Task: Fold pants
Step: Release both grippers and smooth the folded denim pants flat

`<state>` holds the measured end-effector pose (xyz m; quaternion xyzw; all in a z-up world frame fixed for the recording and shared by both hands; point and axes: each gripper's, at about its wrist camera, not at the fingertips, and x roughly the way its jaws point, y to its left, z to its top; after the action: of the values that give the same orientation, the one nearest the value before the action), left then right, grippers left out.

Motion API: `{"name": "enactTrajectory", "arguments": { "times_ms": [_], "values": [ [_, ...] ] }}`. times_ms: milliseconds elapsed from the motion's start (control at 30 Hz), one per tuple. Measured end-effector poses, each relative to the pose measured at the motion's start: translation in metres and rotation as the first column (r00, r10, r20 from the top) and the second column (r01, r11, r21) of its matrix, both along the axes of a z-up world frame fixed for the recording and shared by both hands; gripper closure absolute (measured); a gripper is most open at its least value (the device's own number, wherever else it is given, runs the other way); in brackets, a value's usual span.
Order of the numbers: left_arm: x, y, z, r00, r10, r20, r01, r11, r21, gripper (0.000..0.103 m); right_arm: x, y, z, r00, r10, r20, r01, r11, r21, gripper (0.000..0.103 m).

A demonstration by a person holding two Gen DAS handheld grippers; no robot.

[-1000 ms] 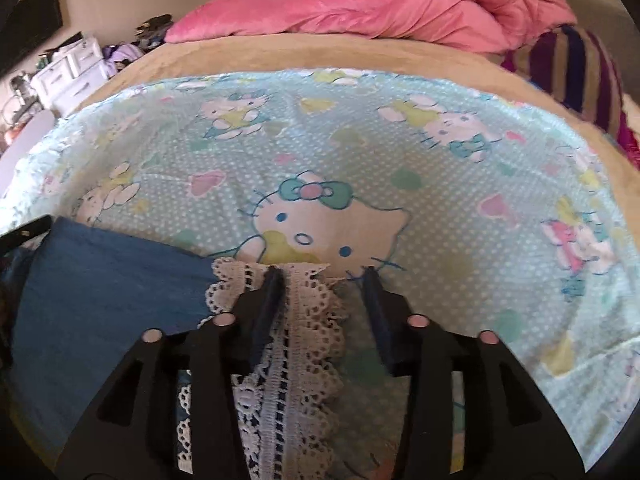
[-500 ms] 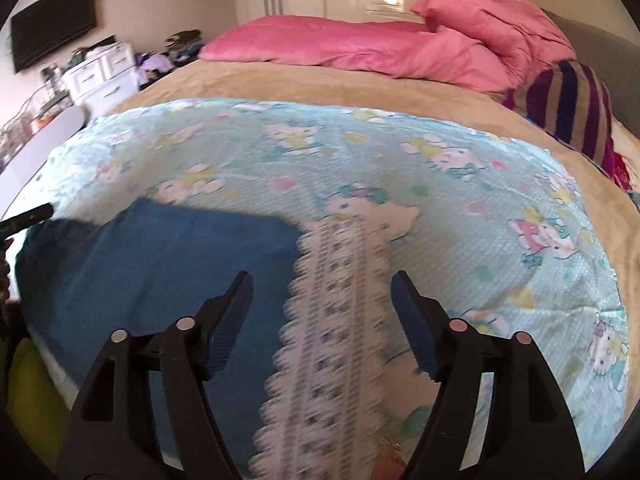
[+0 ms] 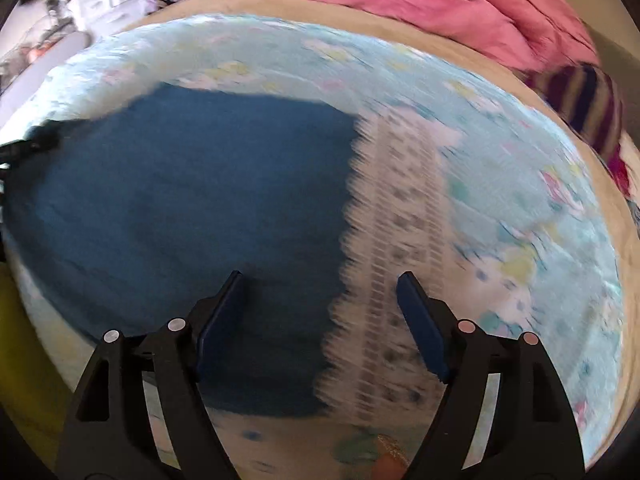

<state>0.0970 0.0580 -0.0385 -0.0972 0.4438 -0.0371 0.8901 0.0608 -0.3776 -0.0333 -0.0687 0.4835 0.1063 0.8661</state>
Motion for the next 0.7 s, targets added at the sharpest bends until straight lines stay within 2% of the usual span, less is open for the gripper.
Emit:
{"name": "enactTrajectory", "arguments": {
  "times_ms": [133, 233, 333, 433, 500, 633, 700],
  "values": [
    [0.002, -0.008, -0.002, 1.000, -0.007, -0.002, 0.007, 0.999, 0.052, 0.026, -0.006, -0.005, -0.003, 1.000, -0.017, 0.014, 0.017, 1.000, 0.005, 0.032],
    [-0.001, -0.012, 0.004, 1.000, -0.010, 0.019, 0.009, 0.998, 0.056, 0.024, -0.006, -0.005, 0.003, 1.000, -0.014, 0.025, 0.014, 1.000, 0.022, 0.031],
    [-0.010, -0.019, 0.018, 0.998, -0.018, 0.052, 0.014, 0.996, 0.085, 0.016, -0.013, -0.009, 0.018, 0.997, 0.002, 0.079, -0.007, 0.998, 0.063, 0.031],
    [-0.021, -0.037, 0.032, 0.994, -0.075, 0.081, 0.065, 0.991, 0.120, 0.015, -0.021, -0.005, 0.029, 0.994, 0.020, 0.106, -0.029, 0.996, 0.087, 0.031],
    [-0.029, -0.051, 0.038, 0.989, -0.117, 0.087, 0.105, 0.986, 0.130, 0.008, -0.026, 0.000, 0.033, 0.993, 0.040, 0.111, -0.050, 0.994, 0.098, 0.031],
    [-0.043, -0.084, 0.039, 0.973, -0.222, 0.064, 0.213, 0.969, 0.128, 0.007, -0.035, 0.012, 0.035, 0.990, 0.078, 0.114, -0.091, 0.990, 0.108, 0.029],
    [-0.049, -0.100, 0.037, 0.963, -0.264, 0.055, 0.252, 0.955, 0.158, 0.007, -0.038, 0.016, 0.035, 0.990, 0.093, 0.108, -0.106, 0.987, 0.121, 0.029]
  ]
}}
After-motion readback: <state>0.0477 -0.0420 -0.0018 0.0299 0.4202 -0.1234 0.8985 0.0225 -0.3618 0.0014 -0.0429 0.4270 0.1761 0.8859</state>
